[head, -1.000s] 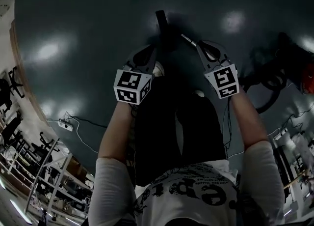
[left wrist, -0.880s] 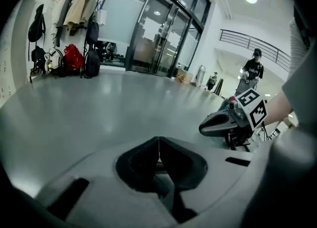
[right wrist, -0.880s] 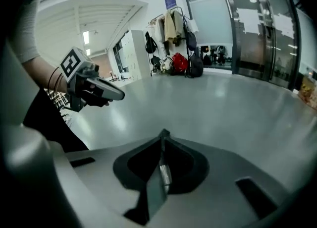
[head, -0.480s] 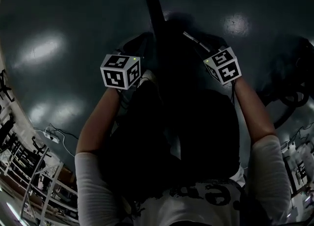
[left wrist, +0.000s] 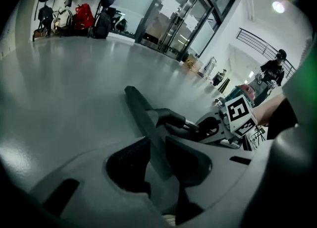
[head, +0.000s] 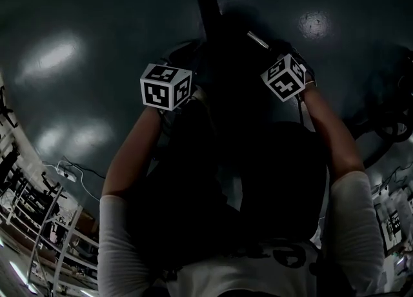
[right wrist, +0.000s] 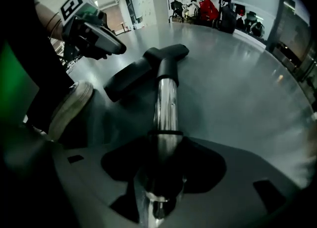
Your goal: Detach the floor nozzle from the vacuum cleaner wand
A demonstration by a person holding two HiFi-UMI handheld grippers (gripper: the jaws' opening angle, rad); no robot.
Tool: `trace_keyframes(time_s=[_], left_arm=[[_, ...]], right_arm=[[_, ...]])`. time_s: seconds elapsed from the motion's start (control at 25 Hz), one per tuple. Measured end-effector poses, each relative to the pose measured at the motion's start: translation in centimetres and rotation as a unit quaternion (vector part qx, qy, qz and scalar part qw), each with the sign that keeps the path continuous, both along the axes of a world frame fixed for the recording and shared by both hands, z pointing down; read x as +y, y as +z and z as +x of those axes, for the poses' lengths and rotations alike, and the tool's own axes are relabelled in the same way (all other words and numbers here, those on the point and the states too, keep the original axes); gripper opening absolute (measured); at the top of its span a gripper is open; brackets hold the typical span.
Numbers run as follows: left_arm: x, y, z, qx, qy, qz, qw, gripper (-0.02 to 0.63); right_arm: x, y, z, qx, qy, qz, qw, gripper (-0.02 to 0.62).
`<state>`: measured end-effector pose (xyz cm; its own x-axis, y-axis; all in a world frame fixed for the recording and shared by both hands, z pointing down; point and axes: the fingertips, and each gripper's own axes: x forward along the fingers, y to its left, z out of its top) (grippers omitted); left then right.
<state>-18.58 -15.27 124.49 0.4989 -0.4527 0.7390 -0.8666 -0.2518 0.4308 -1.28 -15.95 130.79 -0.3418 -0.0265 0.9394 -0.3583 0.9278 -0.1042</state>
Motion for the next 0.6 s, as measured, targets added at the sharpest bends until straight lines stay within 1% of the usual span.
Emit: trace_keyframes(time_s=[0.12,0.16,0.24,0.32,0.36,0.44,0.48,0.6], left_arm=[[0.7,0.7,0.2,0.013,0.006,-0.008,0.9999,0.114],[0.8,0.9,0.5,0.019,0.01,-0.009,0.9997,0.138],[0.4,0.9,1.6,0.034,0.017,-0.013,0.9992,0.222],[-0.2,0.8,2.8,0.053,0.017,-0.02,0.9982,0.327],[-0.5,0.6,3.3,0.064,0.015,-0.024,0.9976,0.353],[-1.3,0.0,3.9,0.079,0.013,-0.025,0.9965,0.364],[-1.9,-0.7,4.2,0.086,0.014,-0.018,0.996,0.364],[-3.9,-4.9,5.4,0.116,0.027,0.018,0.9927,0.354]], right_arm=[[0.2,0.0,-0.5,-0.027,0.006,0.004,1.0,0.205],[0.2,0.0,-0.6,-0.028,0.012,0.006,1.0,0.192],[-0.1,-0.5,-0.4,-0.026,0.019,0.011,0.999,0.189],[-0.4,-1.8,-0.2,-0.033,0.02,0.019,0.999,0.189],[-0.5,-2.7,-0.3,-0.04,0.021,0.025,0.999,0.189],[-1.0,-5.1,-0.6,-0.06,0.024,0.039,0.997,0.189],[-1.3,-6.5,-0.9,-0.072,0.025,0.046,0.996,0.189],[-2.1,-10.8,-1.3,-0.096,0.034,0.066,0.993,0.189]])
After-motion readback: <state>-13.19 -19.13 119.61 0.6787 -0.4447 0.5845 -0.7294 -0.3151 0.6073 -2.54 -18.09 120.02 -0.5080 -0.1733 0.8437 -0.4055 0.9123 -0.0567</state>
